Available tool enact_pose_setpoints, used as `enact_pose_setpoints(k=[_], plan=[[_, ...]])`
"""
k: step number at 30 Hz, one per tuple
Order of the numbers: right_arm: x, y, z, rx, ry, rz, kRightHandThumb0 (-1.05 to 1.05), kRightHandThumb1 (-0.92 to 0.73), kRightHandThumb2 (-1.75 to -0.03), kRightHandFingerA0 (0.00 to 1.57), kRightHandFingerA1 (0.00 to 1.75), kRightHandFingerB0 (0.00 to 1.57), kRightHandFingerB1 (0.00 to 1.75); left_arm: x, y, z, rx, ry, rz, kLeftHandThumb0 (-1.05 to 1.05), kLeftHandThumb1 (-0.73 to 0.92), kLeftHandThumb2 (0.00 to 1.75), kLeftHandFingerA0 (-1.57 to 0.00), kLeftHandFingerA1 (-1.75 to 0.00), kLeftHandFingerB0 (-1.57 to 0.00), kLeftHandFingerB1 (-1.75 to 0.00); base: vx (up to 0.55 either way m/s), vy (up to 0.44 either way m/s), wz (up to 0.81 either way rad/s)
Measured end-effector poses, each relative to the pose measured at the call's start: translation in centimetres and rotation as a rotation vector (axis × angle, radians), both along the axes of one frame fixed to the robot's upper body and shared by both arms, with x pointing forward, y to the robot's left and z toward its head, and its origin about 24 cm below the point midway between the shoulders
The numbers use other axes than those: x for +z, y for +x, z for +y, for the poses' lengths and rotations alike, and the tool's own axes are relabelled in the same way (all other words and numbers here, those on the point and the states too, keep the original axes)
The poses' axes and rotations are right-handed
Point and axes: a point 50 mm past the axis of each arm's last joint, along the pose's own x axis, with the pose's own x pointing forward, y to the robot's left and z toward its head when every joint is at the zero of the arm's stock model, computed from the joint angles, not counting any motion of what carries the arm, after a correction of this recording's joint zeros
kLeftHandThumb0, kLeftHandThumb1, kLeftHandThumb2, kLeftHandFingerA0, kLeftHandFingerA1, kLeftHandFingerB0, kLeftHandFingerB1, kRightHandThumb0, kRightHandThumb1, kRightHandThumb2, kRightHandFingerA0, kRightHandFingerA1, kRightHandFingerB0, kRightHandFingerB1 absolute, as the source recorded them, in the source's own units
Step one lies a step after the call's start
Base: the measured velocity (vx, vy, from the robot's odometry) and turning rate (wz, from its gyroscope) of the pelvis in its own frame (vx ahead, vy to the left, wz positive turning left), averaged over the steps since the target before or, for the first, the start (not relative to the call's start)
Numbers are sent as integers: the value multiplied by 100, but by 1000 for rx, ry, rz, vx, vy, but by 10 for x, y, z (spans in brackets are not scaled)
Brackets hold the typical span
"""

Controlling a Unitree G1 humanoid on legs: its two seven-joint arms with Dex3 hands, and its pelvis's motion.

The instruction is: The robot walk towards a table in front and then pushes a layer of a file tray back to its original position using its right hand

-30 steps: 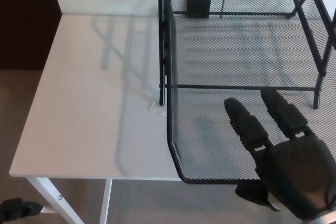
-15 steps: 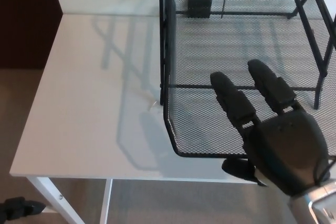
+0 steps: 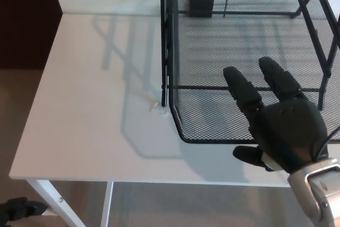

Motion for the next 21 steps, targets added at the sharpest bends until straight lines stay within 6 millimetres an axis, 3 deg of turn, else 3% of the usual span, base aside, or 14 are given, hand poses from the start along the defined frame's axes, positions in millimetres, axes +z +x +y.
enact_pose_setpoints(k=[3,4,5,6,7,17,18,19,21], plan=[[1,1,0,-3,-5,5,-78,-65,-61,0,0,0,0,0,-1,-1,-5,-1,3,-26,66,59,-63,-51,-42,-41,0,0,0],[1,1,0,-3,-6,8,-86,-56,-87,0,0,0,0,-1,-3,-1,-5,-1,6,-25,67,59,-60,-48,-41,-41,0,0,0],[1,1,0,-2,-6,10,-86,-56,-87,0,0,0,0,-2,-5,-1,-5,-2,12,-25,67,59,-60,-48,-41,-41,0,0,0],[1,1,0,-1,-6,9,-78,-65,-60,0,0,0,0,-2,-6,-1,-4,-2,16,-25,67,60,-61,-49,-41,-41,0,0,0],[2,1,0,1,-6,7,-89,-59,-90,0,0,0,0,-3,-8,-1,-4,-3,23,-26,67,60,-63,-48,-42,-40,0,0,0],[26,9,10,31,0,-53,-86,-55,-88,0,0,0,0,-4,-11,-3,-21,7,33,-26,67,60,-64,-49,-41,-40,0,0,0],[26,10,10,30,-2,-53,-86,-54,-88,0,0,0,0,-4,-11,-3,-22,8,33,-33,56,74,-60,-58,-39,-49,0,0,0],[26,11,10,28,-3,-51,-86,-54,-88,0,0,0,0,-4,-11,-4,-23,9,33,-25,67,60,-64,-50,-42,-41,0,0,0],[24,15,11,22,-12,-42,-89,-56,-90,0,0,0,0,-3,-11,-5,-29,10,28,-25,67,59,-66,-52,-42,-41,0,0,0]])
